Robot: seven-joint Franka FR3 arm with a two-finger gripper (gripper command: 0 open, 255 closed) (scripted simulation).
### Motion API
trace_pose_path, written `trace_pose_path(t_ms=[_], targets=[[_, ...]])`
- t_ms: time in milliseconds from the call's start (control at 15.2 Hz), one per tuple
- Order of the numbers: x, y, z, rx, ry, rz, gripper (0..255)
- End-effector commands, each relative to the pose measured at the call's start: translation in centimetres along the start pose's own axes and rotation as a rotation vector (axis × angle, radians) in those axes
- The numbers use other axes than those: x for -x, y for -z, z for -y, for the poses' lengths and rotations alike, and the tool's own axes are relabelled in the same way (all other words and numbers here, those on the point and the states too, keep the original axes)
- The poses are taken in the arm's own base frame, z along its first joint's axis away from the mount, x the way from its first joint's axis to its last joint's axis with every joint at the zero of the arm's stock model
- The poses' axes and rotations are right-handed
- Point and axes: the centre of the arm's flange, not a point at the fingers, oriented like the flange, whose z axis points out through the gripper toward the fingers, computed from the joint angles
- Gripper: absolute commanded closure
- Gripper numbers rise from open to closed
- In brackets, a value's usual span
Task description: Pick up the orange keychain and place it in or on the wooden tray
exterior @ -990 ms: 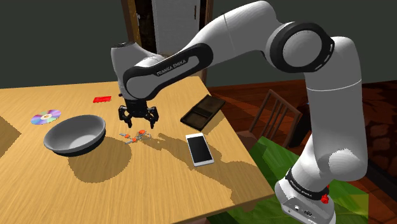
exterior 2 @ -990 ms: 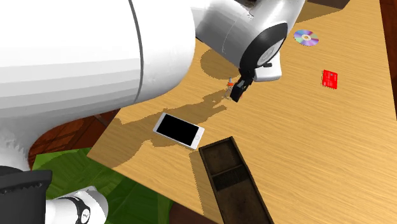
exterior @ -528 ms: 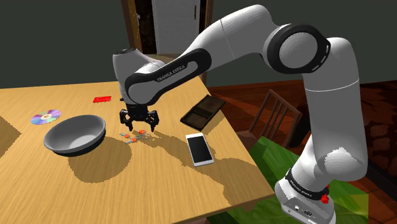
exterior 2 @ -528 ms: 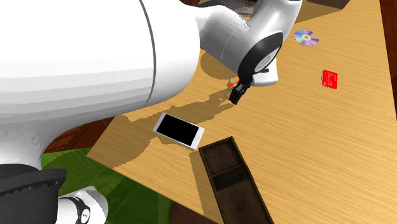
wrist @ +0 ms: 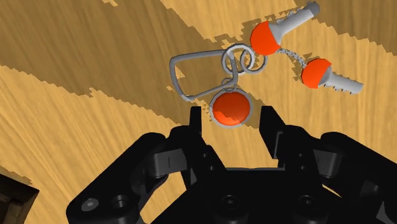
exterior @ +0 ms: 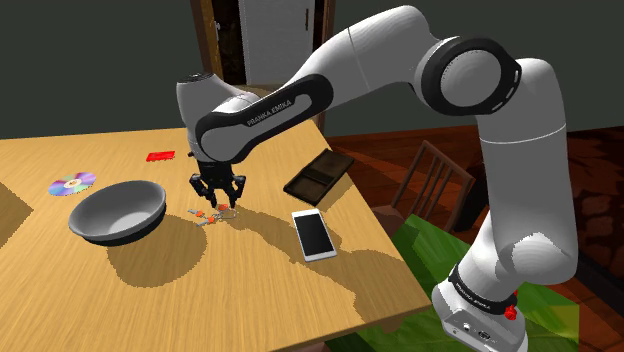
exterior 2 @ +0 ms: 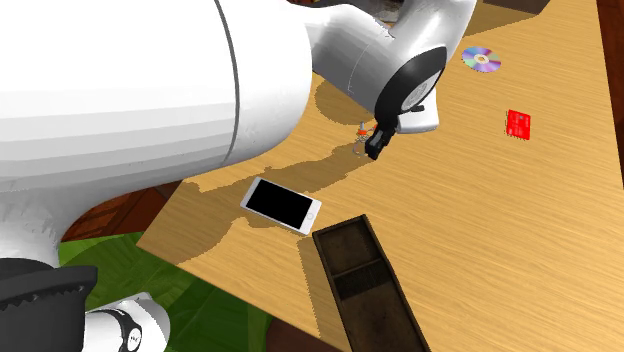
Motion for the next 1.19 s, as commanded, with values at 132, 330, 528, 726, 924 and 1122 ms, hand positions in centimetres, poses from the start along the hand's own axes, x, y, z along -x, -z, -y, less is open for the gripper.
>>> trace_pose_path(t_ms=[132,330,528,726,924,1122], targets=[[0.1,-0.6,0.1,0.002,0.001,0.004,255],[0.0,0.0,0.0,0.002,0.001,0.004,255],[0.0,1.5,0.0,0.002,0.001,0.004,255],[0.0,3.1,0.0,0.002,0.001,0.004,255],[0.0,4.7,0.0,0.002,0.001,0.004,255],[-0.1,6.3,0.0,0.002,0.001,0.004,255]])
